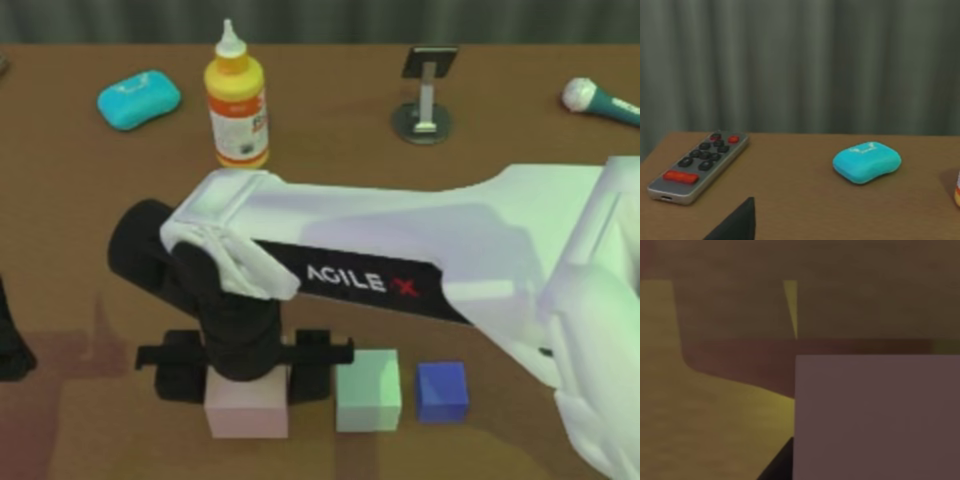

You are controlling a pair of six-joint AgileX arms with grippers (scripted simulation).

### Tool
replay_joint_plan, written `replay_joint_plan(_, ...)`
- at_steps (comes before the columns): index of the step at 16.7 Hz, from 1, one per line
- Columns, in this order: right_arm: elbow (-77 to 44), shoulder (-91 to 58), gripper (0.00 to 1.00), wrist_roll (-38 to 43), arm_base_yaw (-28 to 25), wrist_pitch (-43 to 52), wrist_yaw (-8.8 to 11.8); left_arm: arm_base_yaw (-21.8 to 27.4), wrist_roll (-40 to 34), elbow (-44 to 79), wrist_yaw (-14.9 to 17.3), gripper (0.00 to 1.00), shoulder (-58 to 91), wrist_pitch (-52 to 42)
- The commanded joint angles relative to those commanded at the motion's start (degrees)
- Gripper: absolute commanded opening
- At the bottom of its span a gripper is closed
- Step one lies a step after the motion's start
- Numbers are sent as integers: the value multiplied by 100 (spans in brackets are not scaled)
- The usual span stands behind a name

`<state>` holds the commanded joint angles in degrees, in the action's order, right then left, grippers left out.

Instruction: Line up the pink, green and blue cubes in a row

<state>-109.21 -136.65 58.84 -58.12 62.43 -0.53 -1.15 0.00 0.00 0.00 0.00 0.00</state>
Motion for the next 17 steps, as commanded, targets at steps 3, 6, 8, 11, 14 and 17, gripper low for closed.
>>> replay_joint_plan(3, 0, 0, 53, 0, 0, 0, 0, 0, 0, 0, 0, 100, 0, 0)
replay_joint_plan(6, 0, 0, 75, 0, 0, 0, 0, 0, 0, 0, 0, 100, 0, 0)
replay_joint_plan(8, 0, 0, 90, 0, 0, 0, 0, 0, 0, 0, 0, 100, 0, 0)
replay_joint_plan(11, 0, 0, 100, 0, 0, 0, 0, 0, 0, 0, 0, 100, 0, 0)
replay_joint_plan(14, 0, 0, 100, 0, 0, 0, 0, 0, 0, 0, 0, 100, 0, 0)
replay_joint_plan(17, 0, 0, 100, 0, 0, 0, 0, 0, 0, 0, 0, 100, 0, 0)
